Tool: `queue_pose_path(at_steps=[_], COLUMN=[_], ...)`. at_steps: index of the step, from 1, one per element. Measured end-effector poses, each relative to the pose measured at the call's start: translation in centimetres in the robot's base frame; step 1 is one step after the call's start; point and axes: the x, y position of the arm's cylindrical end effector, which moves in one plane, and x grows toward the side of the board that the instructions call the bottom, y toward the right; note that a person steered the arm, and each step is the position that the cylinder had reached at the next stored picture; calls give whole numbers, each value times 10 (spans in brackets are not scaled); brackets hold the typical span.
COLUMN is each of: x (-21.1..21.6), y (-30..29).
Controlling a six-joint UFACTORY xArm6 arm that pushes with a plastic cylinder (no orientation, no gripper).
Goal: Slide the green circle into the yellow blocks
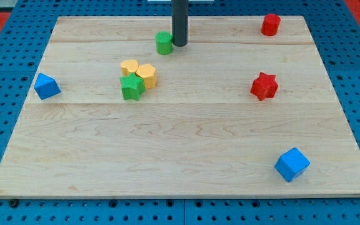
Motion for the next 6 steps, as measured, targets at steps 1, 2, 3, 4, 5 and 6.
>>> queue_pose_path(at_steps=[1, 2, 3, 4, 5, 6], x=[-37, -36, 9, 26, 13, -17], y=[19, -24, -60, -57, -93, -77])
